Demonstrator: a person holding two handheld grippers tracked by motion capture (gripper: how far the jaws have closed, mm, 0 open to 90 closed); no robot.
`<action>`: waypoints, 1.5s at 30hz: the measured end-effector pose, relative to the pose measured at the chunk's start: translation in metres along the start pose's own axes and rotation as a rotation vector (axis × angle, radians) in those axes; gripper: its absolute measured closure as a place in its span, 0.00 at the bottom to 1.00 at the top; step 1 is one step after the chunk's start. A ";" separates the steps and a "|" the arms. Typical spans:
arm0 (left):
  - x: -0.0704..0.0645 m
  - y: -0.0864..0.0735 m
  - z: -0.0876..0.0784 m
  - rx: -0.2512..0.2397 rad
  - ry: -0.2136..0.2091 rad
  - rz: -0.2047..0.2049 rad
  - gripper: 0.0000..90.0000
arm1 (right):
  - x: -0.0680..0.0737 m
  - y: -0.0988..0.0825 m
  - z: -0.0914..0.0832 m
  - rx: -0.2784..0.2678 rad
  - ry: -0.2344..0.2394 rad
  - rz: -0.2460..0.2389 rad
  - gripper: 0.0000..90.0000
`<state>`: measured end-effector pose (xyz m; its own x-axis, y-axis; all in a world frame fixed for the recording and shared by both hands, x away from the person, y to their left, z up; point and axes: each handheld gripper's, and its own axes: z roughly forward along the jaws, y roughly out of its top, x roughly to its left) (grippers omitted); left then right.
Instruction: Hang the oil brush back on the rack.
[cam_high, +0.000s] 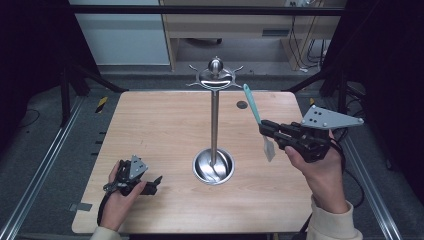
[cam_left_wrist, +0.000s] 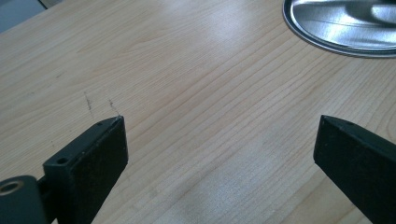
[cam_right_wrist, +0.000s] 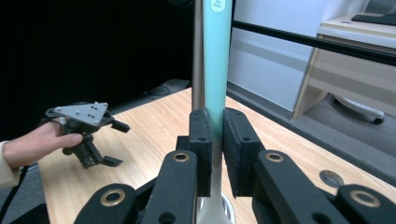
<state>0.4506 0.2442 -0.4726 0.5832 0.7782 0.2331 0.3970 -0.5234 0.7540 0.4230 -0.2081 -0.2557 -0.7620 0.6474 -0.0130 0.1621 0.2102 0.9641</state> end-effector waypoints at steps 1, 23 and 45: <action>0.000 0.000 0.000 0.001 -0.001 -0.001 0.03 | 0.000 0.000 0.001 0.001 0.000 -0.001 0.91; -0.001 0.000 0.000 0.004 -0.012 0.002 0.03 | 0.002 -0.005 0.017 0.002 0.010 0.011 0.91; -0.002 0.000 0.002 0.005 -0.021 0.008 0.03 | 0.005 -0.015 0.036 -0.061 -0.001 0.016 0.91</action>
<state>0.4504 0.2416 -0.4741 0.6011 0.7665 0.2263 0.3956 -0.5314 0.7490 0.4393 -0.1811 -0.2798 -0.7592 0.6509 0.0022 0.1353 0.1546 0.9787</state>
